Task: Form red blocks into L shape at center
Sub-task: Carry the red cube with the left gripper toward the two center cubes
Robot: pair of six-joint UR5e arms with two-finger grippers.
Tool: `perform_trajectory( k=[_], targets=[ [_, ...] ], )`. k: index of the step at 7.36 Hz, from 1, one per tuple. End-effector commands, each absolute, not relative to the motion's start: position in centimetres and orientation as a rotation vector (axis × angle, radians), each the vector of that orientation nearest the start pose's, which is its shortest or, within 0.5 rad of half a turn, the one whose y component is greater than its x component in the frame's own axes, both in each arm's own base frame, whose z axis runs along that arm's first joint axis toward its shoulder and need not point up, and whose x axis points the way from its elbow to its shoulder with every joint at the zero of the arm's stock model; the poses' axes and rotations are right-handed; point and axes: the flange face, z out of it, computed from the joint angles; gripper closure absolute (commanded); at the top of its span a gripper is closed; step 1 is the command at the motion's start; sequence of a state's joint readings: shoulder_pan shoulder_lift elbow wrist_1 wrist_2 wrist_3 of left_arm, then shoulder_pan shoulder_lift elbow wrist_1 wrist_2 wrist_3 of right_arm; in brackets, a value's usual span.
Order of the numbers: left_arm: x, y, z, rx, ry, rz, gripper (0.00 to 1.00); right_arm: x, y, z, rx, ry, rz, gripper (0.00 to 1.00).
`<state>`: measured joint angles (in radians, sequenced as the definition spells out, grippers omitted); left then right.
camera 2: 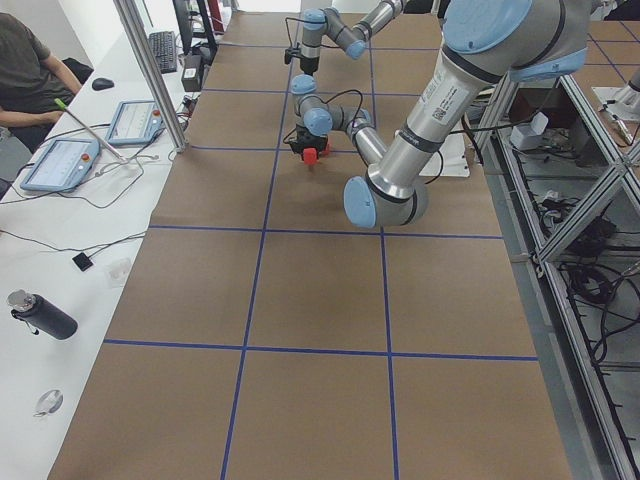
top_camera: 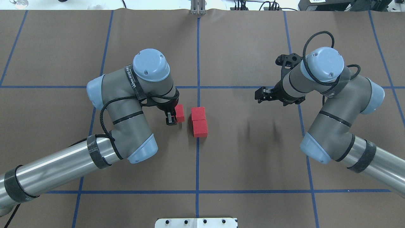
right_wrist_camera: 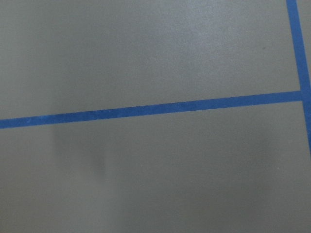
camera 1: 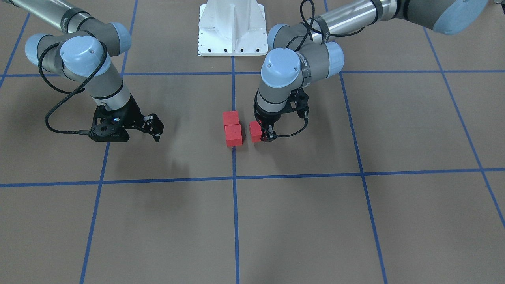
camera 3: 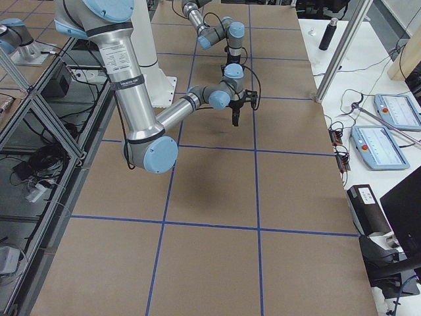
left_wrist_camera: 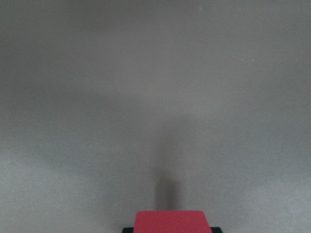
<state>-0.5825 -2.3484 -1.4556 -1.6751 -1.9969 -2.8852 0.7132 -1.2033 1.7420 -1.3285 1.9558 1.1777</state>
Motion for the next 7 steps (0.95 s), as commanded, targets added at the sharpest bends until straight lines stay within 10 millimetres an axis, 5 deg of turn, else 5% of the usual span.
perform_trajectory(
  k=[1, 7],
  targets=[
    [57.72, -49.07, 21.7, -0.734, 0.655, -1.612, 1.0, -41.0, -48.05, 35.72, 0.092, -0.842, 0.15, 0.0],
    [58.68, -48.7, 21.81, -0.74, 0.651, -1.6, 1.0, -41.12, -48.04, 35.89, 0.09, -0.838, 0.15, 0.0]
  ],
)
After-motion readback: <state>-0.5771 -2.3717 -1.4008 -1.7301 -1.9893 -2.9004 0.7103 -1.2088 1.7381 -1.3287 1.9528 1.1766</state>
